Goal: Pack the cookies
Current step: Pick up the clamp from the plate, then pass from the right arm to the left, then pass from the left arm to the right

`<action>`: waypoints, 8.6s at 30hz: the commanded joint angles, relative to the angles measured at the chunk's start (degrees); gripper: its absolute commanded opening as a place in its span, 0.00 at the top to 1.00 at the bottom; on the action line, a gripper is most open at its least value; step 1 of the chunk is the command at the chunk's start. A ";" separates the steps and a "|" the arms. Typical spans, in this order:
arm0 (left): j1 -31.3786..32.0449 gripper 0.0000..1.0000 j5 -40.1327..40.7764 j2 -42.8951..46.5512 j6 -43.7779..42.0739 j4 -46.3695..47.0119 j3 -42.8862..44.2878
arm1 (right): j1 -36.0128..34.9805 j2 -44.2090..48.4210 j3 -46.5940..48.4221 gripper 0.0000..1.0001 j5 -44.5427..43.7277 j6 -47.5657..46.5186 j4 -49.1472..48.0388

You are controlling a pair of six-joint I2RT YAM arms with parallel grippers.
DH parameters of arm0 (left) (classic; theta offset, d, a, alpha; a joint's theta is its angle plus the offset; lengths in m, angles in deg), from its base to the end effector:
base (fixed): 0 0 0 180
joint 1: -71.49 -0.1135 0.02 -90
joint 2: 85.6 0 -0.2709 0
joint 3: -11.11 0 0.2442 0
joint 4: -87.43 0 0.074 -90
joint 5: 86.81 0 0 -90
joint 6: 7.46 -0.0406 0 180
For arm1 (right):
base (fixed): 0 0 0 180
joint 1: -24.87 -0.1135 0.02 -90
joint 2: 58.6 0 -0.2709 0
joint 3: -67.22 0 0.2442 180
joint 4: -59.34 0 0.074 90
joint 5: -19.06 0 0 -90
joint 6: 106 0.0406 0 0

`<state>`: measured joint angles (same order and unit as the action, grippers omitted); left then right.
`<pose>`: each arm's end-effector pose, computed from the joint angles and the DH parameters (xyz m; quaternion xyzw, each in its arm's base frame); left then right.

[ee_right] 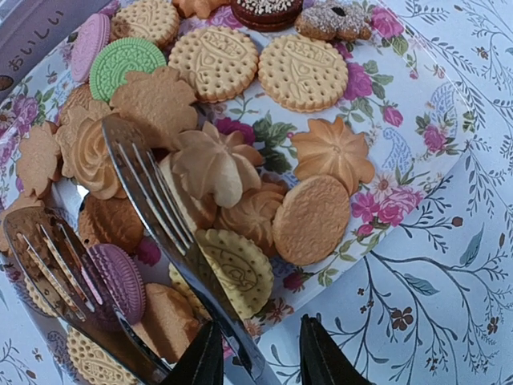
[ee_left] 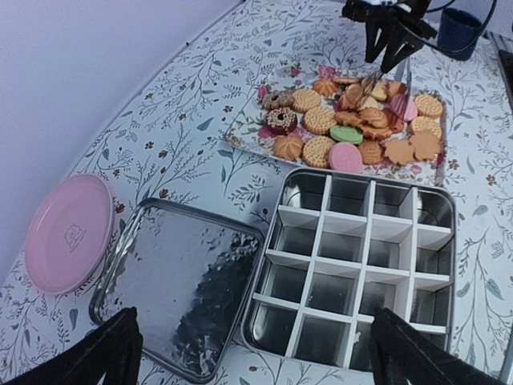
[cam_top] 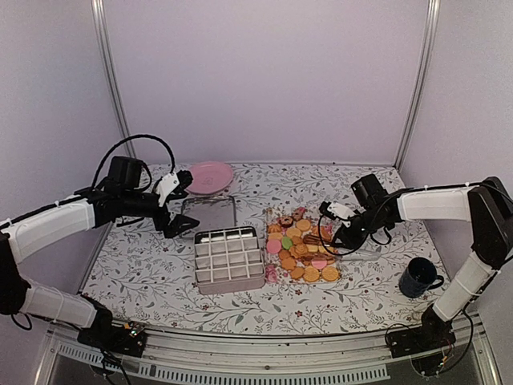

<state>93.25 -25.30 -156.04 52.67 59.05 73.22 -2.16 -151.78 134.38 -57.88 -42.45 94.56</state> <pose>0.2332 -0.1140 0.2678 0.4766 0.7318 -0.1886 0.4491 0.2712 0.1486 0.1773 -0.4582 0.8468 0.1114 0.2462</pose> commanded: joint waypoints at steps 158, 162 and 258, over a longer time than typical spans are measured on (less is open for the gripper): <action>9.74 1.00 -28.97 -11.01 58.27 55.82 12.15 | -6.46 1.94 -3.63 0.01 25.68 67.83 -103.39; 9.67 1.00 -28.33 -11.42 58.09 55.77 12.50 | -8.07 1.38 -0.89 0.01 25.90 65.67 -100.63; -20.71 0.01 5.20 -24.45 8.23 -28.71 31.55 | -8.81 13.99 5.20 0.67 -4.44 20.89 -28.07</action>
<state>71.89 -24.51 -184.28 61.83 28.21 108.95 -11.10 -137.77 138.16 -58.73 -20.60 63.48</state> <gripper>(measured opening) 0.993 0.322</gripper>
